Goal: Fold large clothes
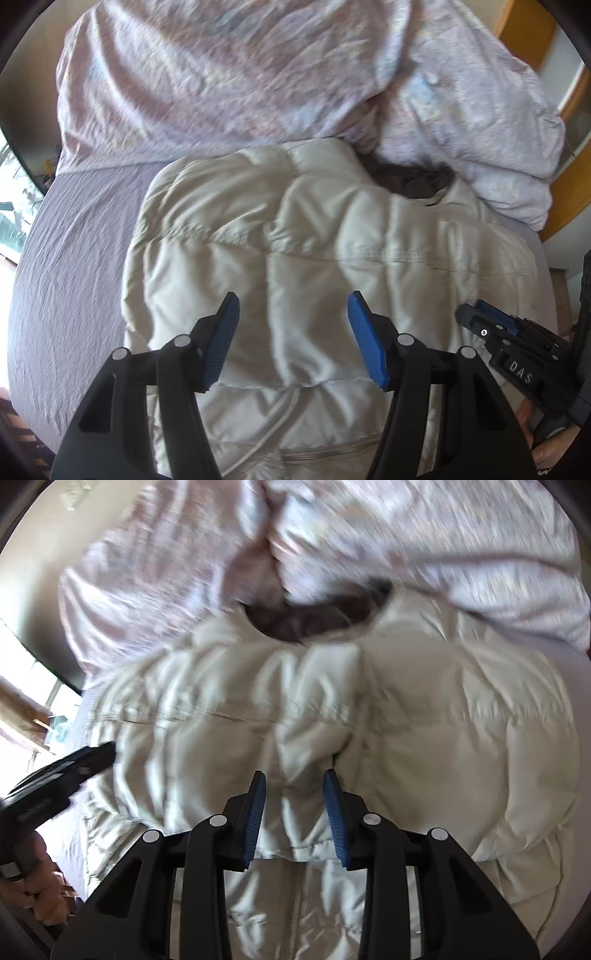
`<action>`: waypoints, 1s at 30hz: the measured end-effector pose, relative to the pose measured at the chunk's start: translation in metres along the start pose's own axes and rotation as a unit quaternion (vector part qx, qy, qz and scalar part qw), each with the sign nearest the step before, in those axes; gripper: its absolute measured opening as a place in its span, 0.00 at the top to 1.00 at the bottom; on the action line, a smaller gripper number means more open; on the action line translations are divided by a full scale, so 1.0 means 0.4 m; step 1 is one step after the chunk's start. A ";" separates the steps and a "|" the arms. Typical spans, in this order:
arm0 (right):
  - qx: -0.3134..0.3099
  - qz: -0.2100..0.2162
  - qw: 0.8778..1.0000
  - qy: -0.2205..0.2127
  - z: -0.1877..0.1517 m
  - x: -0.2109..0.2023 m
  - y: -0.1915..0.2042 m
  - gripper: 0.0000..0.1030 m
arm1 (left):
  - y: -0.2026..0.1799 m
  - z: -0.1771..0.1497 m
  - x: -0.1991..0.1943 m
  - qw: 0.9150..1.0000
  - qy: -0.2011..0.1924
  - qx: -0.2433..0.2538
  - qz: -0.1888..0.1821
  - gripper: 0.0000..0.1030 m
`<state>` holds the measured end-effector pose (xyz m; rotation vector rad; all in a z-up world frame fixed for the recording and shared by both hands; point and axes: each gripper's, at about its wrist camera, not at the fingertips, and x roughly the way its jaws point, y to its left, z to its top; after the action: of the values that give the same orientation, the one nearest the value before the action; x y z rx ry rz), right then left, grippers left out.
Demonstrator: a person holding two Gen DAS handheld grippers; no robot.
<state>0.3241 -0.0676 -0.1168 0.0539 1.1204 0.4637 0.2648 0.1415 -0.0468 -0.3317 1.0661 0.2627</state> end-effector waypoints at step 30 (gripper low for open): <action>0.047 0.005 0.998 0.037 0.023 0.092 -0.073 0.67 | 0.075 -0.003 0.148 0.997 0.034 0.003 0.068 0.35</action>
<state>0.3548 -0.0783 -0.1519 0.1252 1.2144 0.4241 0.2800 0.1715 -0.1038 -0.2654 1.1580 0.3718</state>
